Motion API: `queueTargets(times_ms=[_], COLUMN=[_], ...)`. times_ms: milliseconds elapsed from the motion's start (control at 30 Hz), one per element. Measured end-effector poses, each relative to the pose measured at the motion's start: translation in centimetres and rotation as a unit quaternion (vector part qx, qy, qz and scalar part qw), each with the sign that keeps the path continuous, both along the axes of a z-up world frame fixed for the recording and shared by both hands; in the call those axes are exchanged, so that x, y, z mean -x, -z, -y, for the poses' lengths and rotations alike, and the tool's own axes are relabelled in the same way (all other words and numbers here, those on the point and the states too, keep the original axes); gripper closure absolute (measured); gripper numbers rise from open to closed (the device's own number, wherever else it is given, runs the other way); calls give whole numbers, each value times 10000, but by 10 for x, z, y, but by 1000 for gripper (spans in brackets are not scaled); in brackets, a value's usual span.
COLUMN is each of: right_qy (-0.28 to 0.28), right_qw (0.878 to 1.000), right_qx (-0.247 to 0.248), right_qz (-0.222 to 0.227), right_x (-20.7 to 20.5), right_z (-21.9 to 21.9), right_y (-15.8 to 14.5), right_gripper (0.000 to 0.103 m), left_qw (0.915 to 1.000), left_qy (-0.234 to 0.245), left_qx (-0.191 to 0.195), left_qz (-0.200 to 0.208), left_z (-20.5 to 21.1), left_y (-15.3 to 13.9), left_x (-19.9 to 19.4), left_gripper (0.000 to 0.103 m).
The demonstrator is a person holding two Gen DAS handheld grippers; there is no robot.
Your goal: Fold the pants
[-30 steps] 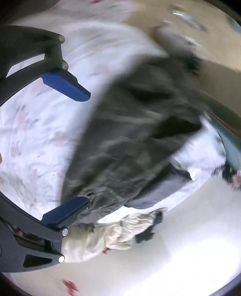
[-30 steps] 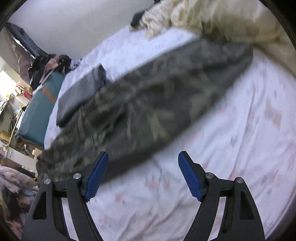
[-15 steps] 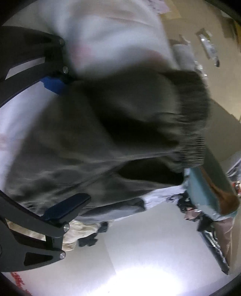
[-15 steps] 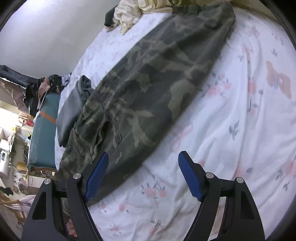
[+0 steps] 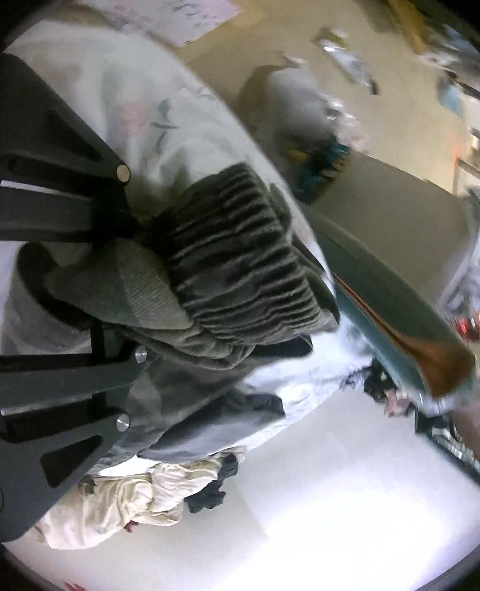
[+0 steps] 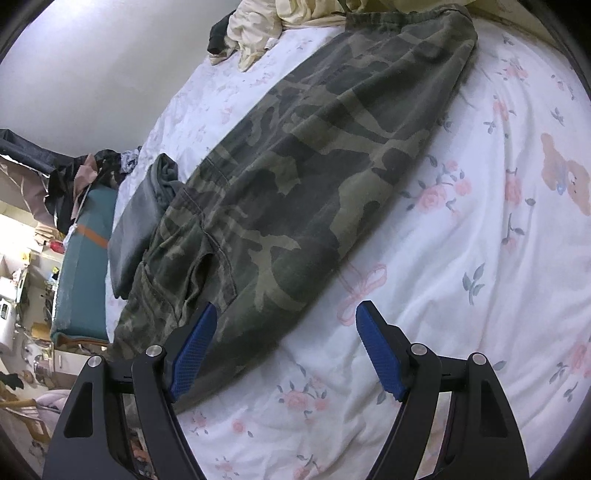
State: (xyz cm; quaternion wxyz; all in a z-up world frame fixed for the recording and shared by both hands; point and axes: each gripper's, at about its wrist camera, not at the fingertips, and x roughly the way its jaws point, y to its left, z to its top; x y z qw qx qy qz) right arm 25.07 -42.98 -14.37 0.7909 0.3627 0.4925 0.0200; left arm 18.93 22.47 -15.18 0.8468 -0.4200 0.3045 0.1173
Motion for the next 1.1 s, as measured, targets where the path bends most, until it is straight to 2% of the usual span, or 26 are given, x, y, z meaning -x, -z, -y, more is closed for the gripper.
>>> queueTargets(times_ms=[133, 267, 333, 433, 533, 600, 667, 833, 900, 933, 1000, 1100], right_qy=[428, 955, 1122, 1290, 1476, 1680, 1791, 1979, 2036, 2009, 1873, 1939], right_qw=[9982, 9951, 9913, 9849, 9823, 9781, 9777, 9732, 9729, 9742, 9751, 9718], right_qx=[-398, -237, -664, -1103, -882, -785, -514, -439, -177, 104, 587, 775], right_qz=[131, -57, -161, 334, 745, 945, 970, 1089, 1083, 1026, 1027, 1093], right_x=[9, 10, 4, -21, -47, -60, -72, -94, -103, -106, -107, -103], right_z=[20, 44, 58, 89, 128, 161, 195, 252, 260, 259, 252, 251], right_y=[2, 27, 48, 55, 54, 58, 62, 72, 69, 65, 52, 29], right_gripper=[23, 19, 17, 15, 19, 33, 59, 69, 75, 97, 99, 100], left_qw=[9998, 9999, 9999, 9995, 9988, 9982, 9975, 9939, 9929, 9929, 9926, 9941], left_qy=[15, -99, -130, -62, 24, 81, 124, 194, 217, 212, 250, 311], left_qx=[-104, -39, -41, -187, -341, -429, -519, -807, -845, -820, -833, -816], left_qz=[196, -4, -101, -254, -343, -405, -465, -721, -805, -836, -846, -651], left_z=[4, 4, 6, 7, 9, 10, 11, 16, 17, 17, 17, 17], left_y=[-29, -28, -24, -20, -20, -20, -20, -13, -12, -11, -17, -35], left_x=[1, -4, -5, -6, -8, -8, -10, -18, -19, -19, -19, -15], left_gripper=[90, 90, 91, 91, 91, 91, 91, 91, 91, 91, 91, 92])
